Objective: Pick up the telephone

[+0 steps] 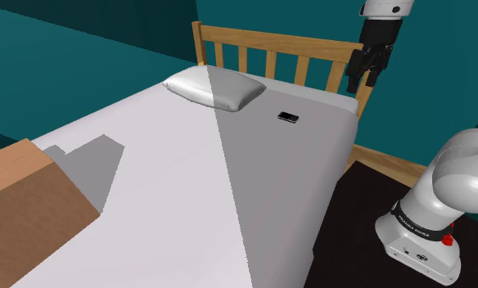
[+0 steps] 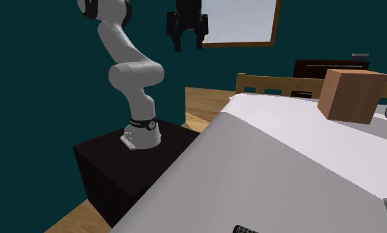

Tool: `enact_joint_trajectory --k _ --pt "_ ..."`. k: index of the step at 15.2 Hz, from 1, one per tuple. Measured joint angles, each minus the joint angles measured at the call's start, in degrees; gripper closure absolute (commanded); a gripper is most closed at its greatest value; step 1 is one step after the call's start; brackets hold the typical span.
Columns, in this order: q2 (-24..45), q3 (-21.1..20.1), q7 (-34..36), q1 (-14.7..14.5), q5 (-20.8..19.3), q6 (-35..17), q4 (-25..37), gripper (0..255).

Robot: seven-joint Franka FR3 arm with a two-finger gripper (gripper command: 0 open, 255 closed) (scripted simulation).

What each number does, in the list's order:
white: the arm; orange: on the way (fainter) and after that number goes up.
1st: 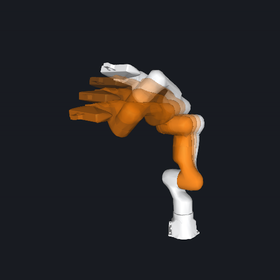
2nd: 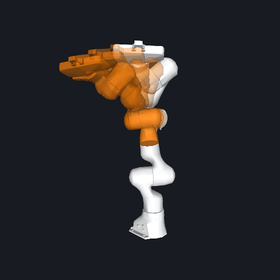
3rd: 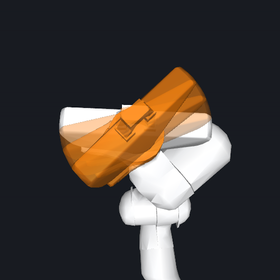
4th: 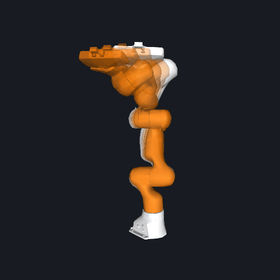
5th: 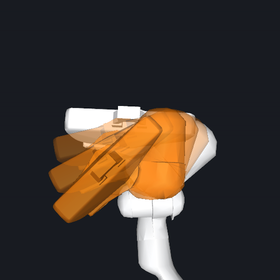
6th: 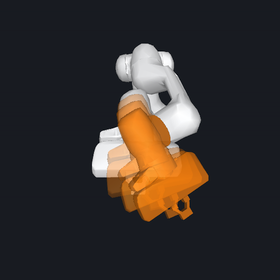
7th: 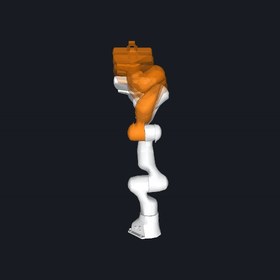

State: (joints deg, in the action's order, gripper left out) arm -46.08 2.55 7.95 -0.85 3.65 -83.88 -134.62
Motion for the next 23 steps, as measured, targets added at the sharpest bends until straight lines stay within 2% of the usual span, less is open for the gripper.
enact_joint_trajectory --k 3,12,17,23 --pt "1.27 0.79 -1.17 0.2 -0.75 -2.04 -0.72 0" --pt "12.54 6.02 -8.76 1.34 -4.66 -18.14 -4.56 0" --pt "21.59 9.03 -13.12 1.68 -5.57 -26.44 -3.11 0" --pt "33.72 12.03 -18.41 1.69 -4.65 -35.9 0.35 0"
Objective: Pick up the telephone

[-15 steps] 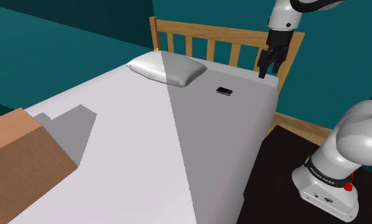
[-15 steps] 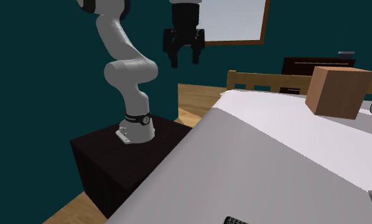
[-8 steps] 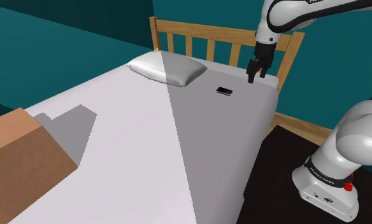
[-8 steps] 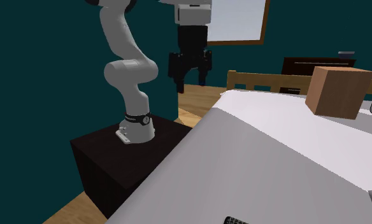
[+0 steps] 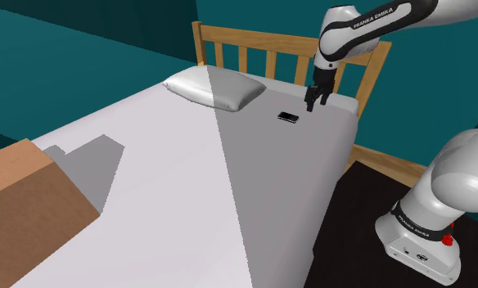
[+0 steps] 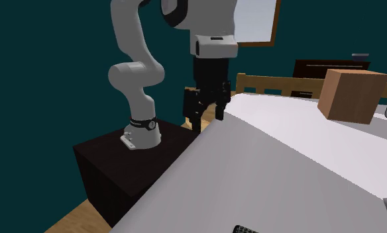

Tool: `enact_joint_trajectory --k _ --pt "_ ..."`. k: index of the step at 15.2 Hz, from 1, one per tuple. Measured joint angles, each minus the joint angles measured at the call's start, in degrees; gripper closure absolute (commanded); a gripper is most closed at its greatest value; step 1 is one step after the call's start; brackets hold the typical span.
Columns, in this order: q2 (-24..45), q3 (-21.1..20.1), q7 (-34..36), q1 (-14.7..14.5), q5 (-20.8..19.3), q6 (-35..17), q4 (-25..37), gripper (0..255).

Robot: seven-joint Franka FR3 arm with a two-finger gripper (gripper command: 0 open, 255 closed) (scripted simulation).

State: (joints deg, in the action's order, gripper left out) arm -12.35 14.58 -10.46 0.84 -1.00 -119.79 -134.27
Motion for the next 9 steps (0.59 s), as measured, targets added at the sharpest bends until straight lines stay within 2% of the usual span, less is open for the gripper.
enact_joint_trajectory --k 4,9 --pt "8.95 1.7 -4.3 0.3 2.03 -5.11 4.2 0" --pt "19.91 2.54 -9.57 1.4 5.6 -8.92 11.69 0"
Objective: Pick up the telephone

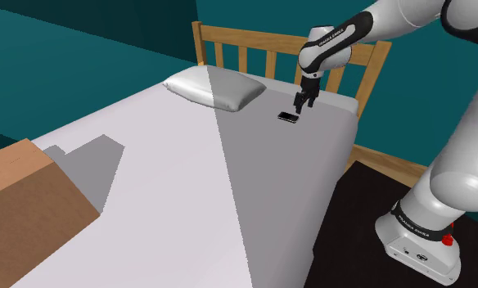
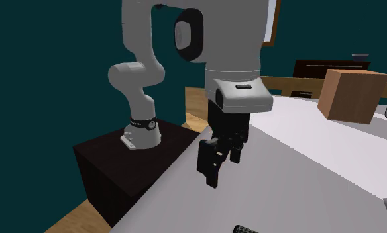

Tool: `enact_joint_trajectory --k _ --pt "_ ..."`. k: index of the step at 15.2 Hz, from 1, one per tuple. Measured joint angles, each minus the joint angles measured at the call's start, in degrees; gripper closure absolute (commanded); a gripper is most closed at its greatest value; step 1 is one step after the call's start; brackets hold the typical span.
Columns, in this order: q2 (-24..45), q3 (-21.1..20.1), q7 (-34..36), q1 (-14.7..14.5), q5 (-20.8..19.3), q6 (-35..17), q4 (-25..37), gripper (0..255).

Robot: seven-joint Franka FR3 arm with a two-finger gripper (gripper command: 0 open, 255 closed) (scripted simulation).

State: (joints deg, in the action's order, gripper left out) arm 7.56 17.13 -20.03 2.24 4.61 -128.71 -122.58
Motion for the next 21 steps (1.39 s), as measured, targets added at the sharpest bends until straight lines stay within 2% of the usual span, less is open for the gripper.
enact_joint_trajectory --k 7,15,16,21 --pt "14.8 -0.95 -6.02 3.15 4.8 -3.44 11.79 0" --pt "20.26 -2.07 -7.58 4.22 6.77 -7.73 12.88 0" --pt "20.43 -2.11 -7.6 4.23 6.83 -7.92 12.86 255" --pt "20.58 -2.16 -7.62 4.25 6.89 -8.05 12.9 255"
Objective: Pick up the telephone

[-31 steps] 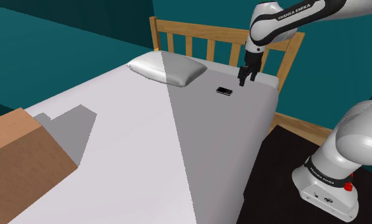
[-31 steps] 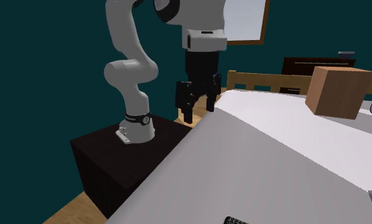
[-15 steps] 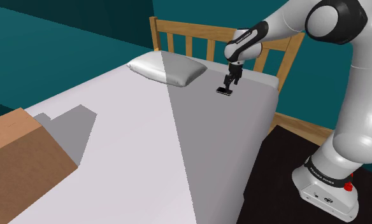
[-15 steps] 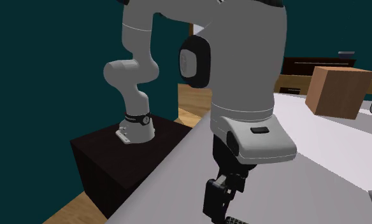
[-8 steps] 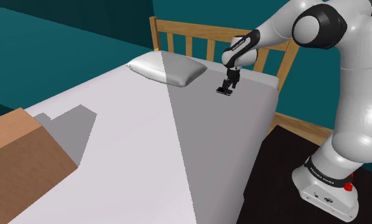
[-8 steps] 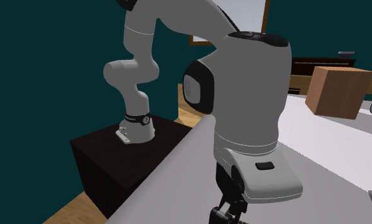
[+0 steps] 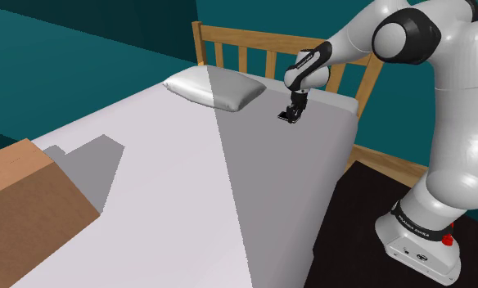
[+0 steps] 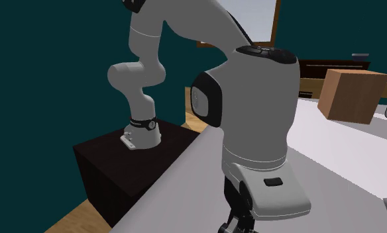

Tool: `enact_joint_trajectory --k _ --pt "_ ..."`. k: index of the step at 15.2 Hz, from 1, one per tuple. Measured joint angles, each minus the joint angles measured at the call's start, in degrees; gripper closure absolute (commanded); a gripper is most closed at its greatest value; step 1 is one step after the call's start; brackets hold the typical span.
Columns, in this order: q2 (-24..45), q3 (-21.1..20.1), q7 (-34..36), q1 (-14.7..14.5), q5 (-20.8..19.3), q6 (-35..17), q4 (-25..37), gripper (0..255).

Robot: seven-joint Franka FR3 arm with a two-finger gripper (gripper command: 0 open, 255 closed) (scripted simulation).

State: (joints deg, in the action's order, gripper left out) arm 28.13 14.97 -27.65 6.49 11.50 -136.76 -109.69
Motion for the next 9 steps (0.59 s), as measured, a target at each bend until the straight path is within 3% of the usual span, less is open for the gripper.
enact_joint_trajectory --k 9 --pt "-1.75 0.41 0.45 -0.34 -0.65 1.52 -0.16 255"
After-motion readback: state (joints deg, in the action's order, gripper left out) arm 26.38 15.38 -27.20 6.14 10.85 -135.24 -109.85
